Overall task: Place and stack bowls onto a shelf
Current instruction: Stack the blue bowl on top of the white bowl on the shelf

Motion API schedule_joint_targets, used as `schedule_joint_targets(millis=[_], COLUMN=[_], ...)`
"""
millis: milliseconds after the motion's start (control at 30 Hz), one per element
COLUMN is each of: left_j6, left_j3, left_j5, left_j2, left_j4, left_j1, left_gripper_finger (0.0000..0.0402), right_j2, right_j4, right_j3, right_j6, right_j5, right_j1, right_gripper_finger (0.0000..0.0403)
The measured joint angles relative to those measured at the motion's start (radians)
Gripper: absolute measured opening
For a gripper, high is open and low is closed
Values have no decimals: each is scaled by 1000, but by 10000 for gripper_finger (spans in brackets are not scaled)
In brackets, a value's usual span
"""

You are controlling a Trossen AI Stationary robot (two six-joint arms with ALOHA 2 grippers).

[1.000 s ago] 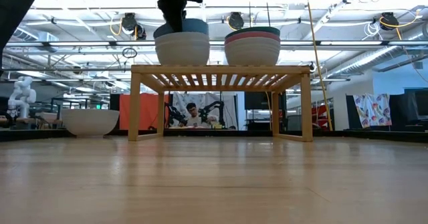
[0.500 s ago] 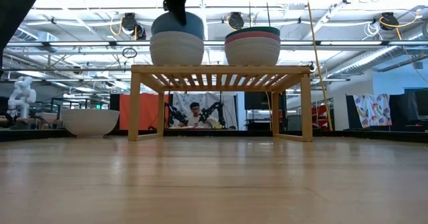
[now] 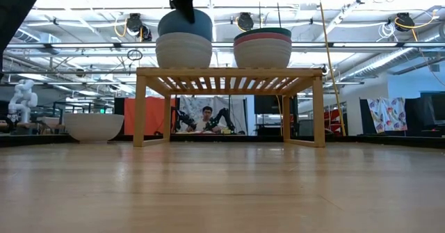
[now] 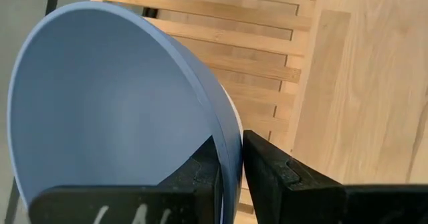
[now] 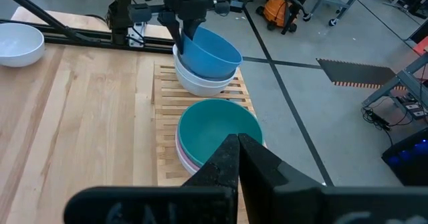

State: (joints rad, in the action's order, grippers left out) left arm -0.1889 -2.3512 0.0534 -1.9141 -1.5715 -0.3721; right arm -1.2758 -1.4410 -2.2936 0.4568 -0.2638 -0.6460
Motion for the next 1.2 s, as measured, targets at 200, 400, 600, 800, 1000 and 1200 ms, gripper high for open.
schedule_joint_targets(millis=[200, 400, 600, 800, 1000, 1200], left_j6=[41, 20, 41, 46, 71, 91], left_j3=[0, 0, 0, 0, 0, 0], left_j5=[-5, -8, -8, -7, 0, 1], left_j2=[0, 0, 0, 1, 1, 1], left_j4=[0, 0, 1, 1, 0, 1], left_j1=[-4, -4, -4, -4, -1, 0], left_gripper_finger=[58, 58, 47, 9, 48, 88], right_j2=[0, 0, 0, 0, 0, 0], right_j4=[0, 0, 0, 0, 0, 0], right_j3=[0, 0, 0, 0, 0, 0], right_j6=[0, -5, -7, -7, -7, -26], right_j5=[0, 0, 0, 0, 0, 0], right_j1=[0, 0, 0, 0, 0, 0], right_gripper_finger=[0, 0, 0, 0, 0, 0])
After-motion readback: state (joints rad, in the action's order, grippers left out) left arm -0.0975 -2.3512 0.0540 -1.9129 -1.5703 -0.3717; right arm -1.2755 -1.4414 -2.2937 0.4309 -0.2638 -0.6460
